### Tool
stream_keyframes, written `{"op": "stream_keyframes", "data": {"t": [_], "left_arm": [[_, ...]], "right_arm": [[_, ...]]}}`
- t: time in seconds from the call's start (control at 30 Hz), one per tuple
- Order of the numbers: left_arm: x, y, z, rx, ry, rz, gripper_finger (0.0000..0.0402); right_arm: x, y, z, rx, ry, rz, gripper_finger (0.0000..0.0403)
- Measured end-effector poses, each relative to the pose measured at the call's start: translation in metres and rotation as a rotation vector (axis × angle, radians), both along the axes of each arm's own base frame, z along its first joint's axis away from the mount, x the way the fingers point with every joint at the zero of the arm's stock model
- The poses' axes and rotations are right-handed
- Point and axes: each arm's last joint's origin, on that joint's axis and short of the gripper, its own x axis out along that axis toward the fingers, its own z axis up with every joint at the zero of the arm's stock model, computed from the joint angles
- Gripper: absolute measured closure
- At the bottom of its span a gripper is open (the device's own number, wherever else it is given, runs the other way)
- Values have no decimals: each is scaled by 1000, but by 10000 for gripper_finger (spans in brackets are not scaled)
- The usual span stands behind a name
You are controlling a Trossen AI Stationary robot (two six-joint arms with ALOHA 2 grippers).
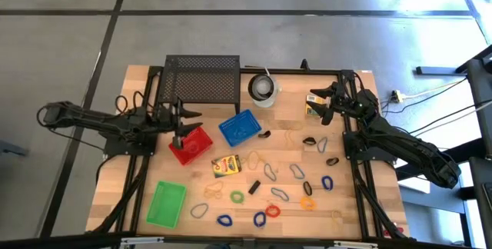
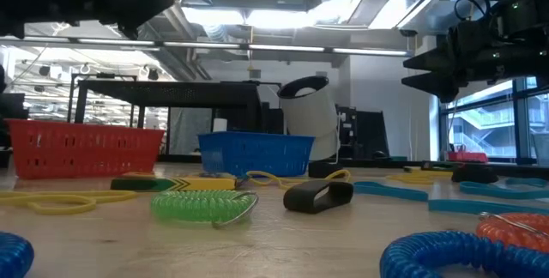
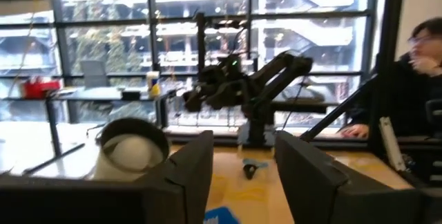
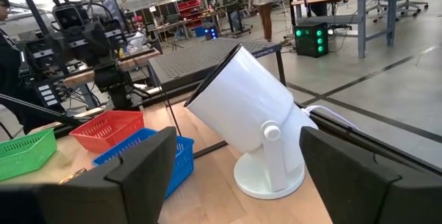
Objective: Pick & Place Office Desk Supplies
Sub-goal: Put the yellow rubber band into the red bin
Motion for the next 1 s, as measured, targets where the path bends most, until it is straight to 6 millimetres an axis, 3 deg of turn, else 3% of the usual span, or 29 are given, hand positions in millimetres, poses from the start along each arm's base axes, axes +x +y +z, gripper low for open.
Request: {"op": "stream_keyframes", "data": {"t": [0.2, 0.4, 0.67, 1.0], "left_arm": [[15, -9, 4, -3, -29, -55, 216], [49, -23, 26, 1, 27, -95, 210], [105, -38, 38, -30, 325, -50, 213], [157, -48, 41, -107, 649, -8, 215]], "right_arm": [[0, 0, 0, 2, -1, 0, 92], [0, 0, 0, 2, -1, 0, 92], [0, 0, 0, 2, 0, 0, 92], [0, 0, -1, 8, 5, 1, 92]]}}
